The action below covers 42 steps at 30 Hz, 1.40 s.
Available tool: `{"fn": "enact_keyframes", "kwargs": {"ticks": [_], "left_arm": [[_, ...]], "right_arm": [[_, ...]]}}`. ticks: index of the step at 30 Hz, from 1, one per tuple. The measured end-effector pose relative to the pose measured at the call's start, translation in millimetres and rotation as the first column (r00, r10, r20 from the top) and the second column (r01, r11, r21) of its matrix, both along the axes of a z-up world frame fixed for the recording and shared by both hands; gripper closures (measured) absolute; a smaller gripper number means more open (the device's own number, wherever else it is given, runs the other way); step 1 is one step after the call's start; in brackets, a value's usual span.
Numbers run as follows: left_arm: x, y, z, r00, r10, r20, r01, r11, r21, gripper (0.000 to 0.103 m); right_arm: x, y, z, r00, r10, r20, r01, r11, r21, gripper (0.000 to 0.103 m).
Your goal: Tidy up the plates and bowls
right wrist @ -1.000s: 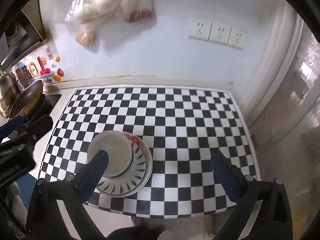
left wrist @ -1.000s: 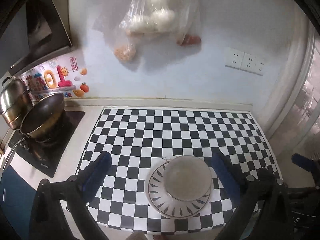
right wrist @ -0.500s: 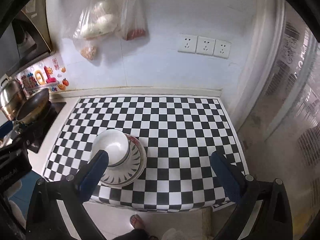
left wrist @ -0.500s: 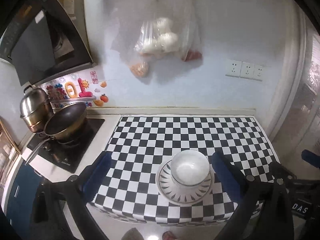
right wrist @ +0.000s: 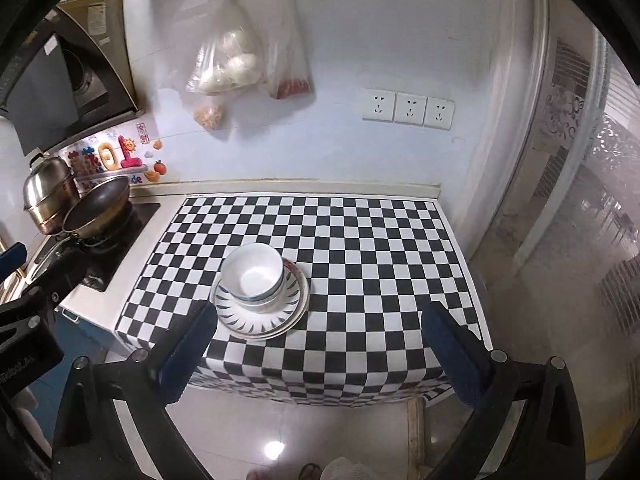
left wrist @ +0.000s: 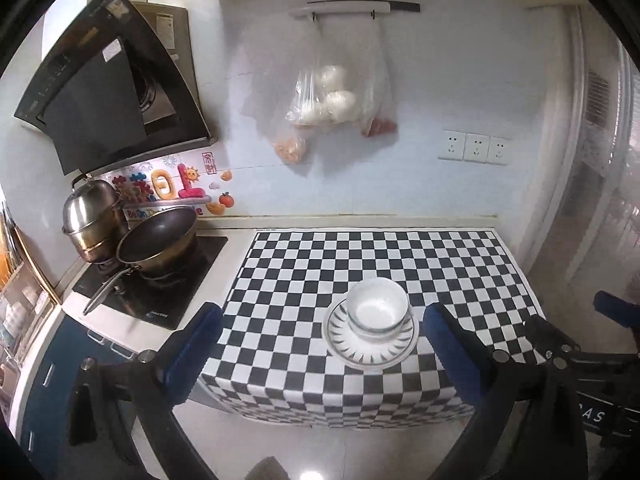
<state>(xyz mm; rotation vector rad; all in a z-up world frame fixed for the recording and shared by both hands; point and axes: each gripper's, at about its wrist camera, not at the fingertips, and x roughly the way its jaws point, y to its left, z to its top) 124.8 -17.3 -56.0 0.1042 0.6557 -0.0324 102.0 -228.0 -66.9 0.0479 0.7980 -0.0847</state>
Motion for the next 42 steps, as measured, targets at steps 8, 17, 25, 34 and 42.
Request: {"fn": "enact_keyframes", "kwargs": {"ticks": [8, 17, 25, 34, 42], "left_arm": [[-49, 22, 7, 0.999, -0.045, -0.016, 0.045, 0.999, -0.002, 0.000], [-112, 46, 23, 0.995, -0.096, 0.021, 0.096, 0.995, 0.018, 0.000], [-156, 71, 37, 0.993, -0.104, 0.046, 0.104, 0.995, -0.002, 0.000], [-188, 86, 42, 0.993, -0.105, 0.060, 0.105, 0.994, -0.002, 0.000], [-200, 93, 42, 0.993, -0.098, 0.066, 0.098, 0.995, 0.003, 0.000]], "right_arm": [[-65, 24, 27, 0.997, -0.038, 0.060, 0.038, 0.999, 0.007, 0.000], [-140, 52, 44, 0.992, -0.097, 0.081, 0.097, 0.995, 0.008, 0.000], [-208, 76, 66, 0.986, -0.115, 0.122, 0.118, 0.993, -0.013, 0.000], [-246, 90, 74, 0.985, -0.113, 0.130, 0.114, 0.993, 0.000, 0.000], [-260, 97, 77, 0.986, -0.102, 0.133, 0.103, 0.995, -0.002, 0.000]]}}
